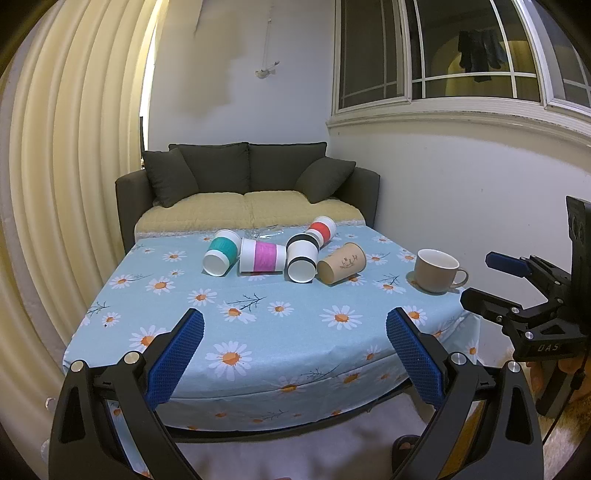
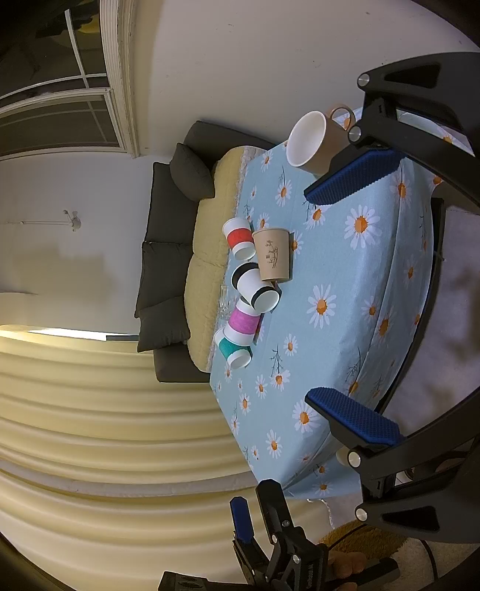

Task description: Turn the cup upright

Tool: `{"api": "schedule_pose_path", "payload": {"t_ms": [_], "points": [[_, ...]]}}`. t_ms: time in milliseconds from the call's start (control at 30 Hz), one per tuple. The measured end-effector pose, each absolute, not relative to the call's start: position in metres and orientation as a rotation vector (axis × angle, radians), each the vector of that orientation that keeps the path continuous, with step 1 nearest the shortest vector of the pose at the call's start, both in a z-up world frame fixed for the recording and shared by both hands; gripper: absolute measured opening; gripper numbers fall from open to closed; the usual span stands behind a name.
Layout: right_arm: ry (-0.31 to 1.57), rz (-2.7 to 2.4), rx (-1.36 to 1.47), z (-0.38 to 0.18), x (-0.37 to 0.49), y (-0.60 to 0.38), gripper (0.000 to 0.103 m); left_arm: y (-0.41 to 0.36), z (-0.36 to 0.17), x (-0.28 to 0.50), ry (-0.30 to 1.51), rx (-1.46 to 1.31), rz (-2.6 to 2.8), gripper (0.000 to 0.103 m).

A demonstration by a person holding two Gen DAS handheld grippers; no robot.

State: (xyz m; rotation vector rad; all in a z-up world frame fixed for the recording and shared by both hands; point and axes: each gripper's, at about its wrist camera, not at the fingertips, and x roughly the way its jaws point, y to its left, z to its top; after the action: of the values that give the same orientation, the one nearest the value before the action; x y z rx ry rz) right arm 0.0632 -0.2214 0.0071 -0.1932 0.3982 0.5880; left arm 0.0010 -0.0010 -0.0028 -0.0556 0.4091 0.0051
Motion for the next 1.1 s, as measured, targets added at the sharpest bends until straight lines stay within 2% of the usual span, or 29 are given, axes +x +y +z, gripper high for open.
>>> {"api": "schedule_pose_path", "payload": {"t_ms": [1100], "points": [[0.430, 0.608, -0.180, 0.0062, 0.0694, -0.2219, 0.098, -0.0032, -0.0052, 0.0041, 0.439, -0.047, 0.001, 0.097]]}}
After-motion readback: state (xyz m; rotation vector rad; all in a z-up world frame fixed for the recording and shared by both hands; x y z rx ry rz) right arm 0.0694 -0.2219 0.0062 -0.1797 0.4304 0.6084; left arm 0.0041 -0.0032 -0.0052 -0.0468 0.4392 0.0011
